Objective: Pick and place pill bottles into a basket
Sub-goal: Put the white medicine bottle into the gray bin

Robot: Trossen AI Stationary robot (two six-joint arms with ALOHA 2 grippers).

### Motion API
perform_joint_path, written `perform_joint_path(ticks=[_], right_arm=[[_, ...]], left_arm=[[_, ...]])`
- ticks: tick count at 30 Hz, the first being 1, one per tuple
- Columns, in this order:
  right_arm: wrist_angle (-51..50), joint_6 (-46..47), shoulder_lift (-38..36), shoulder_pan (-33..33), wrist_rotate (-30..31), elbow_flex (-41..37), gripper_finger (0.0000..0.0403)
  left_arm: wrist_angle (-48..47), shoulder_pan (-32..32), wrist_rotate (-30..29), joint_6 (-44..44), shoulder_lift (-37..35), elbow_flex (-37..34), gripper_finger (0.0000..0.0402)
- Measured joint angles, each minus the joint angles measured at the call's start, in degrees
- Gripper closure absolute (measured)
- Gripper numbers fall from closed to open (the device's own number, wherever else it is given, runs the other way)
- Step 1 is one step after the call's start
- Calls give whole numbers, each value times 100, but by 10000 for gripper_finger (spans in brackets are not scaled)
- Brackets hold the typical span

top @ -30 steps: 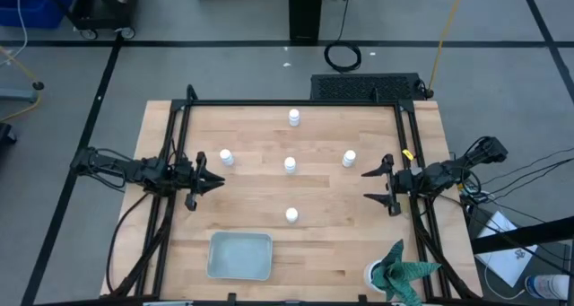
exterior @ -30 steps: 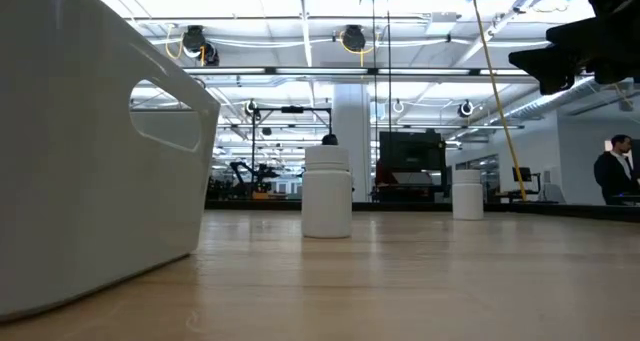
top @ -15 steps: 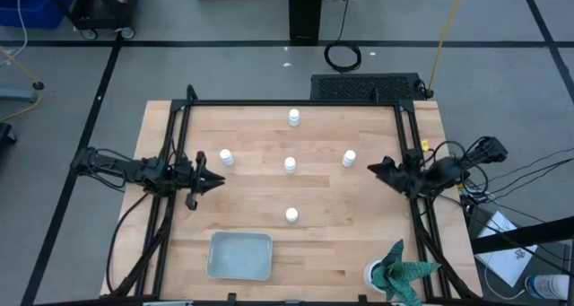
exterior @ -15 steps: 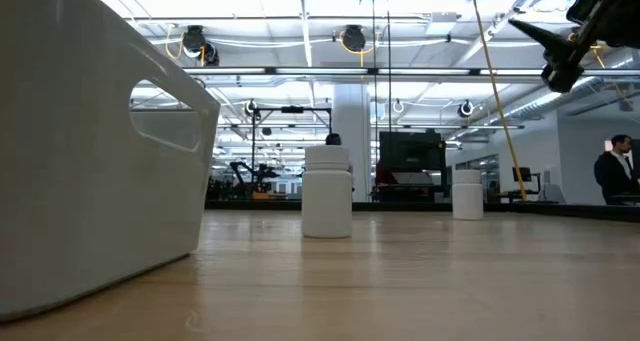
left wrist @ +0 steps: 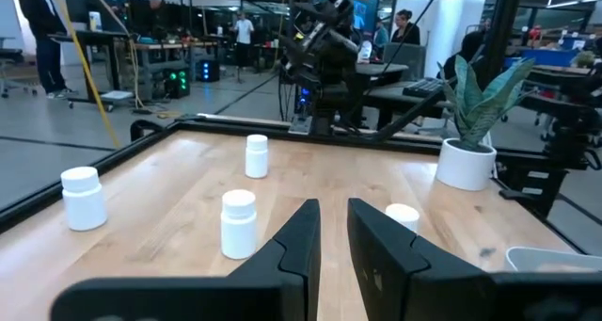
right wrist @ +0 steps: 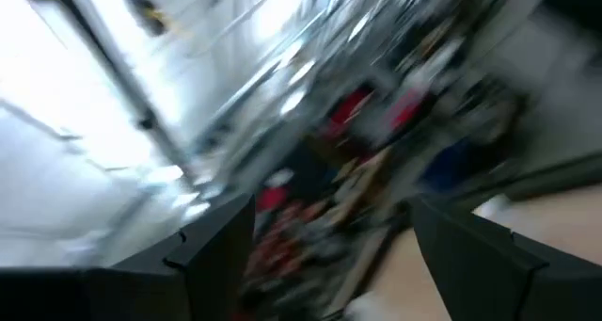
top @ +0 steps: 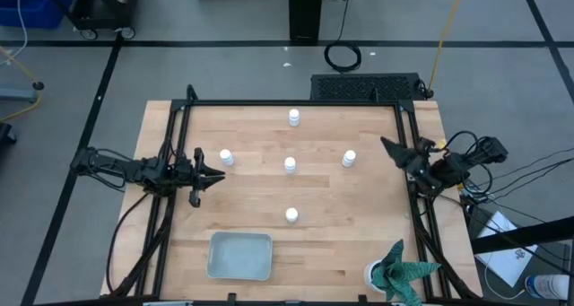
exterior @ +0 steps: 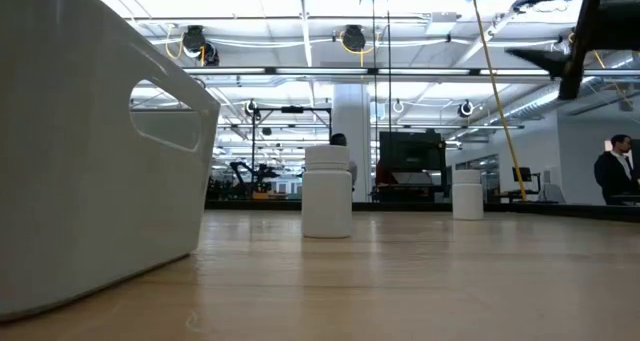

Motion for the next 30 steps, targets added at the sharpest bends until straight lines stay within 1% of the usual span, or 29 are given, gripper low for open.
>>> perform_joint_path(ticks=[2, 4, 7, 9, 11, 13, 14, 16, 17, 18, 19, 21, 25, 30], right_arm=[[94, -362, 14, -71, 195, 0, 124], [272, -399, 82, -163, 285, 40, 124], [238, -137, 370, -230, -65, 246, 124], [182, -222, 694, -284, -356, 491, 124], [332, -235, 1050, -343, -464, 803, 125], [390, -14, 1411, -382, -581, 1041, 128], [507, -48, 1543, -417, -580, 1109, 128], [940, -431, 1766, -561, -252, 1278, 128], [1105, -638, 1862, -630, -226, 1365, 128], [1170, -765, 1957, -679, -341, 1472, 129], [1096, -801, 2095, -711, -637, 1617, 131], [626, -677, 2509, -761, -1034, 1962, 136], [-806, 150, 3413, -848, -1675, 2913, 146], [-2656, 923, 4669, -1213, -3081, 4281, 146]], left_arm=[[-4, 0, 1, -2, 0, 2, 339], [-4, 0, 2, -2, 0, 2, 339], [-7, 0, 1, -4, 0, 2, 339], [-9, 0, 1, -5, 0, 2, 339], [-10, 0, 1, -7, 0, 2, 339], [-11, 0, 1, -9, 0, 2, 339], [-13, 0, 1, -7, 0, 2, 339], [-11, 0, 1, -9, 0, 2, 339], [-8, 0, 1, -9, -1, 2, 339], [-9, 0, 3, -9, 0, 2, 339], [-7, 0, 2, -9, 0, 2, 339], [-9, 0, 2, -9, 0, 2, 339], [2, 0, -1, -9, 0, 2, 339], [4, 0, -1, -9, 0, 2, 339]])
